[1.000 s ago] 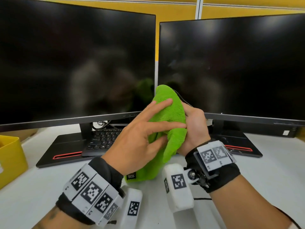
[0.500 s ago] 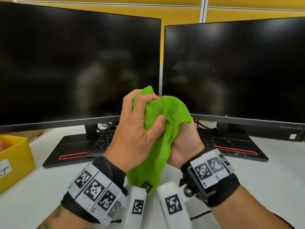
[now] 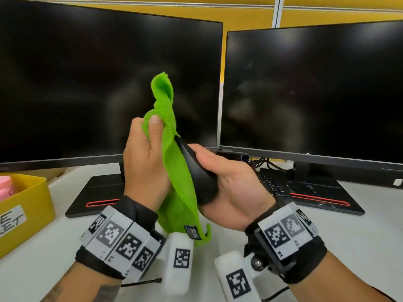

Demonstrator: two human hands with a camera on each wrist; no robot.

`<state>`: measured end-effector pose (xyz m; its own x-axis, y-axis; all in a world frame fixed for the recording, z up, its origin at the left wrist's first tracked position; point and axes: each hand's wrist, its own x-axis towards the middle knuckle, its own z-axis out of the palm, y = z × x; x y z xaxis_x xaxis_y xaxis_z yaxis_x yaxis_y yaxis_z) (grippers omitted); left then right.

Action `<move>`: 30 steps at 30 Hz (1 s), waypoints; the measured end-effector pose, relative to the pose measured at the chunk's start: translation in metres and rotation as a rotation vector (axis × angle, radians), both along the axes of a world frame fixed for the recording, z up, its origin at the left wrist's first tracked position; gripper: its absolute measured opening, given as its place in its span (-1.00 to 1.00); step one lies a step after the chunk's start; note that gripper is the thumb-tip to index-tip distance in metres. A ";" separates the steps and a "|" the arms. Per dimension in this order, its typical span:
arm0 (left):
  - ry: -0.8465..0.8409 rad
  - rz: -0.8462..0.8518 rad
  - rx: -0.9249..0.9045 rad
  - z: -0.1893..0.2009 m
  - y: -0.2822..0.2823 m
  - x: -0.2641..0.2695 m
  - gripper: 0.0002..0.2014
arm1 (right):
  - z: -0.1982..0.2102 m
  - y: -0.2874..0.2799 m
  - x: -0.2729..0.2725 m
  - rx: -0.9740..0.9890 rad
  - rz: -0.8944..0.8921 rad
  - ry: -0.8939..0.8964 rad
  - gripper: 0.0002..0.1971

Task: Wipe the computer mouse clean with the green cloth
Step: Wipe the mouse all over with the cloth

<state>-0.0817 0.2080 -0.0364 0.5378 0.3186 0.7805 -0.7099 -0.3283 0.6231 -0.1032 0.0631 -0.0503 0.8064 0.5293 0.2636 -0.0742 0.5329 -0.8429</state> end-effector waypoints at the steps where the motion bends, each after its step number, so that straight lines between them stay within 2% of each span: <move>1: 0.016 0.009 -0.011 0.001 0.004 0.000 -0.65 | -0.001 -0.001 0.000 -0.025 0.004 -0.009 -0.59; 7: 0.094 0.033 -0.149 -0.005 0.029 0.021 -0.45 | 0.006 -0.012 0.001 0.004 0.059 0.023 -0.58; 9: 0.133 0.031 -0.185 -0.006 0.030 0.023 -0.47 | 0.008 -0.016 0.004 0.025 0.038 0.019 -0.52; 12: 0.173 0.027 -0.227 -0.001 0.021 0.014 -0.62 | 0.007 -0.022 0.009 0.077 -0.055 0.069 -0.37; 15: 0.176 0.006 -0.238 -0.004 0.016 0.015 -0.66 | 0.003 -0.031 0.016 0.148 -0.120 0.093 -0.35; 19: 0.212 -0.050 -0.285 -0.007 0.017 0.019 -0.70 | 0.002 -0.040 0.021 0.204 -0.164 0.139 -0.42; 23: 0.229 -0.109 -0.251 -0.006 0.008 0.014 -0.75 | 0.001 -0.041 0.022 0.263 -0.174 0.178 -0.45; 26: 0.264 -0.266 -0.184 -0.007 0.000 0.008 -0.82 | 0.002 -0.041 0.021 0.283 -0.202 0.193 -0.44; 30: 0.272 -0.354 0.003 -0.010 -0.002 0.003 -0.69 | 0.003 -0.043 0.022 0.304 -0.213 0.205 -0.39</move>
